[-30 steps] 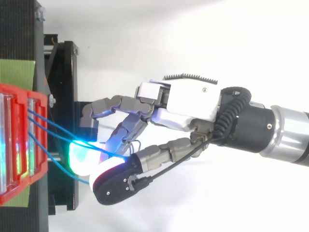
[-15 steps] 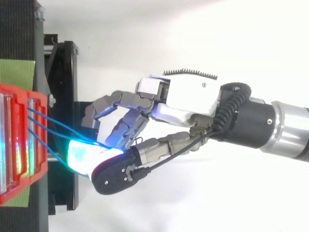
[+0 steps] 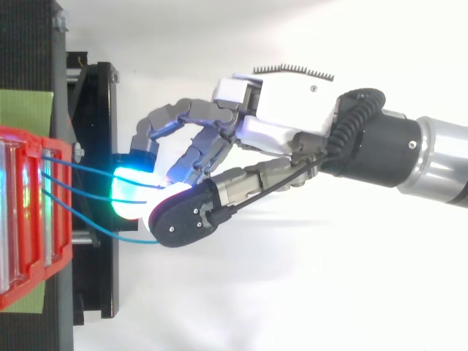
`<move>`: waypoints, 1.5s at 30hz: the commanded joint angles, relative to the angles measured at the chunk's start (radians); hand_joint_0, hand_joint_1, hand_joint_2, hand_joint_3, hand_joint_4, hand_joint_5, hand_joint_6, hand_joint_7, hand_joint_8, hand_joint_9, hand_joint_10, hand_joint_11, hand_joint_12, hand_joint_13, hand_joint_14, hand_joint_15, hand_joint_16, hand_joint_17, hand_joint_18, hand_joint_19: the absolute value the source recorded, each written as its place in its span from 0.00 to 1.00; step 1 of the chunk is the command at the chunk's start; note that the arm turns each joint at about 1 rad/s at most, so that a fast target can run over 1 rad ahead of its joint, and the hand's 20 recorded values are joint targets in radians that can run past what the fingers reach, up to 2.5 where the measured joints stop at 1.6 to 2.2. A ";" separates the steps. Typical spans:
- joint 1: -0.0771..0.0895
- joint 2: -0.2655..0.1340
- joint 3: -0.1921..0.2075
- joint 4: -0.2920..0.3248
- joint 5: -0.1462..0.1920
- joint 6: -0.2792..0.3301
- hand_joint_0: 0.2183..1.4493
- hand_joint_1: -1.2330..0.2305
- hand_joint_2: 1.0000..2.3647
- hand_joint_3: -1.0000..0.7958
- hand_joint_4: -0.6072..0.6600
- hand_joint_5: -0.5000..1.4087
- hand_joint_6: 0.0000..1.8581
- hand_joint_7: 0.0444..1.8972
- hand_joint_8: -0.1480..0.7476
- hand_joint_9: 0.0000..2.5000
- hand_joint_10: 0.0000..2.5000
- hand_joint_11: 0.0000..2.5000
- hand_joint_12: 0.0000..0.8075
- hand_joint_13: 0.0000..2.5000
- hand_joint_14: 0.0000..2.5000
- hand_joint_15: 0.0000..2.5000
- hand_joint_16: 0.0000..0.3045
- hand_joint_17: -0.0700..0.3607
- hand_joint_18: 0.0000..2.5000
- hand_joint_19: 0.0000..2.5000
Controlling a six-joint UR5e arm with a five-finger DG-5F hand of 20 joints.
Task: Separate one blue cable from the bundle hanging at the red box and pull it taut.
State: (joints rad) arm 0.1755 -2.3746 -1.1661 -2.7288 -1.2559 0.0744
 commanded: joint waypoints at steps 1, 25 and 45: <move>-0.008 0.000 0.000 0.000 -0.014 -0.002 0.32 0.39 0.01 0.32 0.60 0.16 0.41 0.45 0.53 0.44 0.01 0.43 0.41 0.46 0.01 0.38 0.11 0.34 0.30 0.25; -0.010 0.061 0.002 -0.062 -0.039 -0.096 0.35 0.34 0.01 0.41 0.57 0.15 0.47 0.41 0.51 0.45 0.00 0.51 0.40 0.48 0.01 0.43 0.11 0.34 0.31 0.25; -0.010 0.106 0.006 -0.158 -0.022 -0.096 0.33 0.39 0.02 0.48 0.51 0.16 0.52 0.49 0.53 0.47 0.00 0.53 0.41 0.49 0.01 0.42 0.13 0.36 0.32 0.27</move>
State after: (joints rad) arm 0.1662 -2.2734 -1.1607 -2.8732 -1.2821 -0.0215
